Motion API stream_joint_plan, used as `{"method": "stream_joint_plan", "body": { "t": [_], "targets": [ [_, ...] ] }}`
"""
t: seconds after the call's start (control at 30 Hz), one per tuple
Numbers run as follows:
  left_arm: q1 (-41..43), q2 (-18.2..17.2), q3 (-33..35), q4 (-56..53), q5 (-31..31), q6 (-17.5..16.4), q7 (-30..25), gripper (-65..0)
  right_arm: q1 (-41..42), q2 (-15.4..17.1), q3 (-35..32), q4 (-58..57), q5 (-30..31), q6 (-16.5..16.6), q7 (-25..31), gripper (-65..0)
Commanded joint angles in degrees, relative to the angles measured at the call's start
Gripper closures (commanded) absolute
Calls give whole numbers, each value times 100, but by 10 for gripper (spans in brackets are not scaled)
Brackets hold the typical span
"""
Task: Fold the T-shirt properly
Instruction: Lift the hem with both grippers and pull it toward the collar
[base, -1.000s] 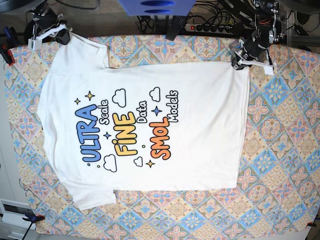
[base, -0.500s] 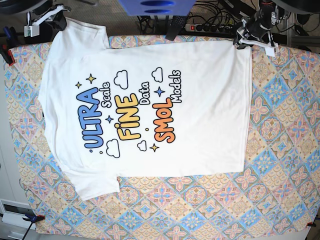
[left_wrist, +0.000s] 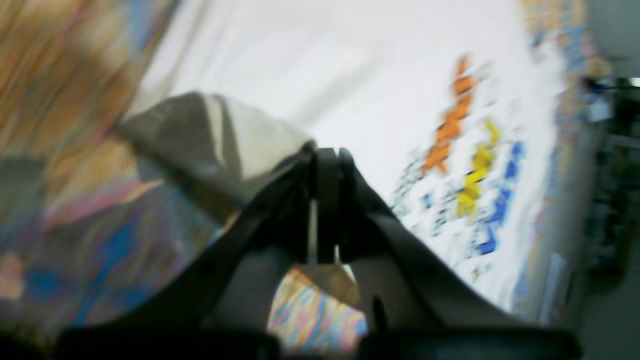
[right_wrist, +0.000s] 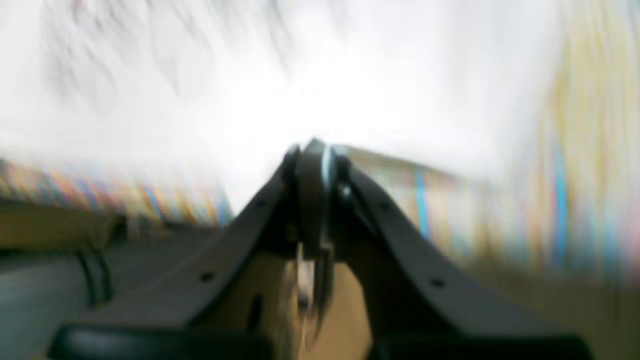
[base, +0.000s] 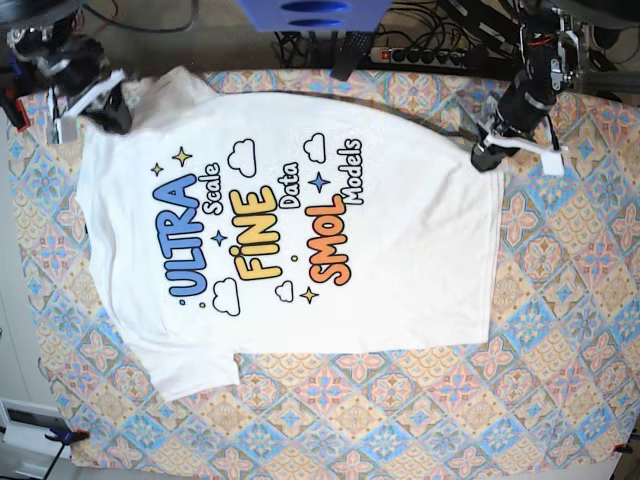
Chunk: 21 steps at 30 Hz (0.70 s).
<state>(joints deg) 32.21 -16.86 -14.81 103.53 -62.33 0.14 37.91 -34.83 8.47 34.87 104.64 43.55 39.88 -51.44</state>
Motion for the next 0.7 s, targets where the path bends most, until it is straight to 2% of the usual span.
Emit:
{"method": "stream_joint_plan", "body": {
  "t": [0.0, 0.17, 0.33, 0.47, 0.67],
  "targets": [
    [-87, -50, -44, -1, -31, -1, -77, 0, 76, 72, 69, 72, 19, 12, -82, -7],
    [-772, 55, -18, -388, -31, -1, -42, 0, 973, 89, 69, -183, 10, -1, -496, -7],
    [-1352, 64, -18, -898, -22, -1, -42, 0, 1773, 98, 227, -904, 10, -203, -715, -7],
    [-1748, 64, -9, -1311, -22, -1, -42, 0, 2362, 300, 192, -1580, -25, -212, -715, -7],
    [-2179, 47, -18, -1900, -22, -1, -42, 0, 3083, 327, 192, -2064, -606, -203, -715, -7]
  ]
}}
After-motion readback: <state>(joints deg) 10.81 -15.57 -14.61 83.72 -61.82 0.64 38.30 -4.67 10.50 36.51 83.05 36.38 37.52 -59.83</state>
